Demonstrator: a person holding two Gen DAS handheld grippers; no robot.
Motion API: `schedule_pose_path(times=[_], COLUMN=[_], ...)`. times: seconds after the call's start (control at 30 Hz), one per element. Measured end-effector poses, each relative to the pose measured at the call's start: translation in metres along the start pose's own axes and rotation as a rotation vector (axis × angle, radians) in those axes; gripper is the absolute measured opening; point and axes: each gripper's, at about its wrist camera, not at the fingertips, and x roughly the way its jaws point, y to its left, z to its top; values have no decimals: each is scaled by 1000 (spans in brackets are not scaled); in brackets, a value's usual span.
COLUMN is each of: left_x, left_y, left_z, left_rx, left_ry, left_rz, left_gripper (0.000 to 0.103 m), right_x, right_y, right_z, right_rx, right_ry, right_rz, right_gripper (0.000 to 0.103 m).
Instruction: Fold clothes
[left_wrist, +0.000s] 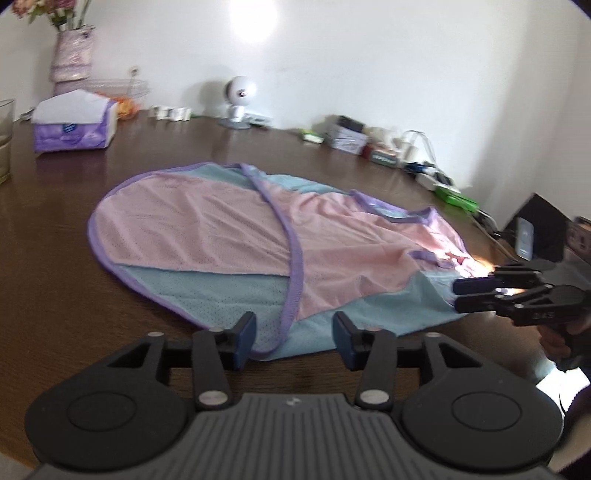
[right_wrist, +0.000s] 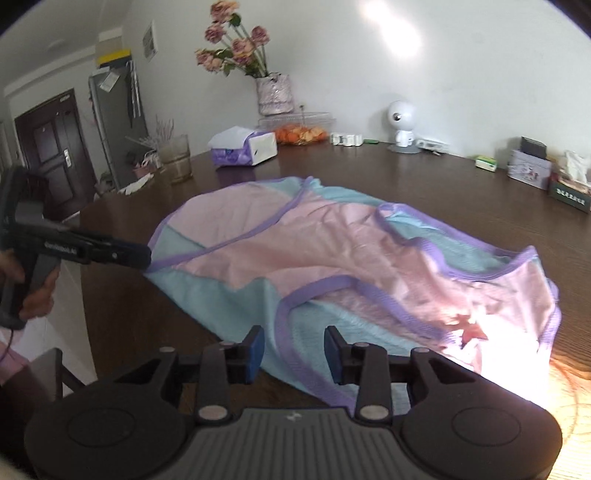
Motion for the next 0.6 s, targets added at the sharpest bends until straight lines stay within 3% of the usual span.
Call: schedule_pose_path(times=[0.07,0.1,0.13,0.17,0.27,0.33,0.37,0.47,0.53,0.6], left_x=[2,5,9,11,10,9,8,6,8,10], left_y=[5,9,12,14,17,19,20,20,13,11], left_z=[0,0,1,1,-1,-2,-3,-7,-9,-9], left_rx=[13,16,22,31,56,62,62,117,218,258], left_ry=[2,16,41,55,57,48,45,36,27,27], left_rz=[-33,-43,-48,-50,-62,-69,-73,-78,-29,-5], left_gripper=[64,59,53,41,41,53,58,57,41,12], right_x=[8,11,12,10,0,-8,-10,-11,-8,-8], right_y=[7,10,14,16,12,14,15,21,25,25], right_z=[-1,-3,-5,-6,-10,-13,-14,-17,-22,-26], right_rx=[-12,-25,-52,-69,-33,-42,-52,-101,-136,-139], right_ry=[7,16,15,22,35,14,11,13,5,-22], right_rz=[24,7,-29,-43,-15,-24,-28,-44,-71,-67], right_gripper=[24,18,4,2,3,9,17,25,24,17])
